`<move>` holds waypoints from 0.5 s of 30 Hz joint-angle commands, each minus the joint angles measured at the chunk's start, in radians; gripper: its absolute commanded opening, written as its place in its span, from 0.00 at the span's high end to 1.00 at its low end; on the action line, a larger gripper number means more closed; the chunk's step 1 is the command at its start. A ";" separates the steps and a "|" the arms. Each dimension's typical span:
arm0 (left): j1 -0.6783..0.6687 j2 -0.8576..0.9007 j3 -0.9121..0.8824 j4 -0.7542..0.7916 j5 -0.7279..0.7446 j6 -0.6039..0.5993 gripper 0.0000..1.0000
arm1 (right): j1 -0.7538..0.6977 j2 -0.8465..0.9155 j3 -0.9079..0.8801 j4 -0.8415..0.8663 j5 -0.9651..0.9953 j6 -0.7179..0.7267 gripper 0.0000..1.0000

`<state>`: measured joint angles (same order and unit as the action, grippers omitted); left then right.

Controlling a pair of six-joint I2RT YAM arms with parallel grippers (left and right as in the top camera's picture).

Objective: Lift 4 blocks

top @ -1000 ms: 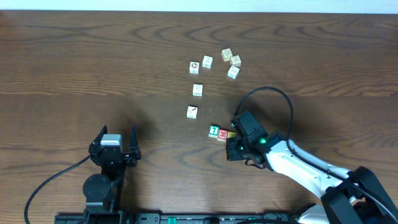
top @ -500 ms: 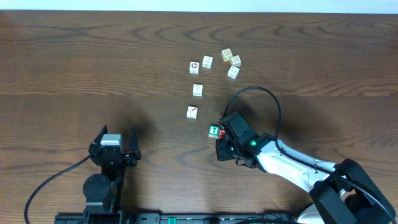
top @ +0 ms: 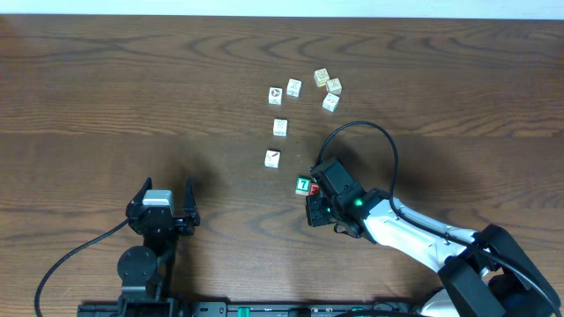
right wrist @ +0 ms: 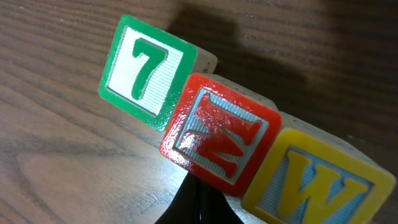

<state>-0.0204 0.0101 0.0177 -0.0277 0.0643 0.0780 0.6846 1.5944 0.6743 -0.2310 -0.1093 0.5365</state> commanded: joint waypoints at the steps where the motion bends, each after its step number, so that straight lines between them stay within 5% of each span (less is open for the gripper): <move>1: 0.006 -0.004 -0.014 -0.039 0.002 -0.005 0.26 | -0.017 0.043 -0.021 -0.019 0.078 -0.014 0.99; 15: 0.006 -0.004 -0.014 -0.039 0.002 -0.005 0.26 | -0.023 0.043 -0.021 -0.019 0.075 -0.014 0.99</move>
<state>-0.0204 0.0101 0.0177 -0.0277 0.0639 0.0780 0.6739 1.5948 0.6750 -0.2302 -0.1005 0.5365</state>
